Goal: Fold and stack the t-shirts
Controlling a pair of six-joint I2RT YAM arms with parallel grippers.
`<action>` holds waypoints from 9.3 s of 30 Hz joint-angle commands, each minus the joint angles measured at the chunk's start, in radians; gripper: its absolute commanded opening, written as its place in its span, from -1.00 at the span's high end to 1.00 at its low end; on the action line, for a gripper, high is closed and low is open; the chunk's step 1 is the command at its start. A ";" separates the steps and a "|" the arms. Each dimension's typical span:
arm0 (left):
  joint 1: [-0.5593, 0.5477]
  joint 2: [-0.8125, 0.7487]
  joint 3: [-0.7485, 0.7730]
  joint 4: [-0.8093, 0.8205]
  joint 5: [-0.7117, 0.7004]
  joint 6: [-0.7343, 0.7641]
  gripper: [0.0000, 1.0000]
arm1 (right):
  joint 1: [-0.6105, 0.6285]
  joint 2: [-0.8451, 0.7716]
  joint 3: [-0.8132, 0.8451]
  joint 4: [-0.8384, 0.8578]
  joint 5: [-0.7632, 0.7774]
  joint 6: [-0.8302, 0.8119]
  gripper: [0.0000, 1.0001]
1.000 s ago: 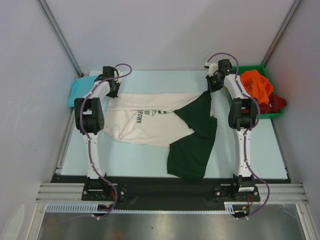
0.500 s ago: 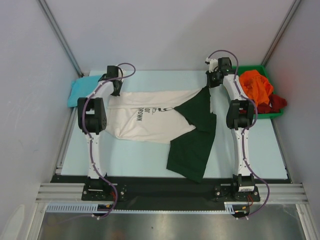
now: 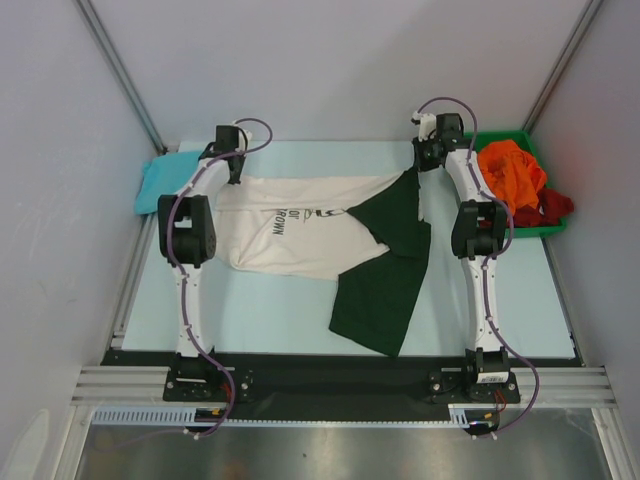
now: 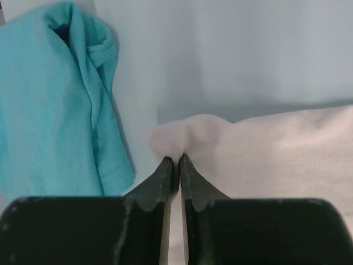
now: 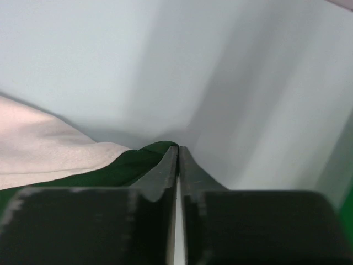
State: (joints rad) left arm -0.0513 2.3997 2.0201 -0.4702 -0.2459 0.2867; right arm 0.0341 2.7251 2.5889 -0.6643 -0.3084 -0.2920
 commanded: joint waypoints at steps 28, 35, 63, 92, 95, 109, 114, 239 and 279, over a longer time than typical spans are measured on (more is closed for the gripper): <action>-0.058 -0.527 -0.535 -0.231 0.293 -0.115 -0.37 | 0.342 -0.846 -0.943 0.057 0.052 -0.268 -0.22; -0.019 -0.473 -0.587 -0.243 0.286 -0.144 -0.33 | 0.424 -0.855 -1.075 0.031 0.043 -0.343 -0.01; 0.122 -0.614 -0.704 -0.334 0.249 -0.084 0.99 | 0.403 -0.768 -1.131 0.032 0.083 -0.354 -0.04; 0.191 -0.630 -0.640 -0.421 0.489 -0.075 0.56 | 0.375 -0.795 -1.127 0.089 0.129 -0.363 -0.01; 0.145 -0.607 -0.618 -0.453 0.574 -0.031 0.68 | 0.383 -0.792 -1.170 0.120 0.156 -0.392 0.01; 0.031 -0.544 -0.724 -0.436 0.606 -0.007 0.69 | 0.397 -0.768 -1.133 0.147 0.144 -0.395 0.02; 0.033 -0.513 -0.736 -0.421 0.588 -0.009 0.70 | 0.428 -0.809 -1.158 0.149 0.123 -0.429 0.00; 0.028 -0.464 -0.730 -0.420 0.491 -0.032 0.70 | 0.429 -0.786 -1.198 0.181 0.141 -0.348 1.00; 0.022 -0.544 -0.598 -0.470 0.536 0.006 0.68 | 0.442 -0.903 -0.997 0.131 0.002 -0.072 0.10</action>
State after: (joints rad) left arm -0.0242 1.9179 1.3472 -0.9268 0.2741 0.2634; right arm 0.5407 1.8915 1.5478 -0.5488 -0.3084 -0.4419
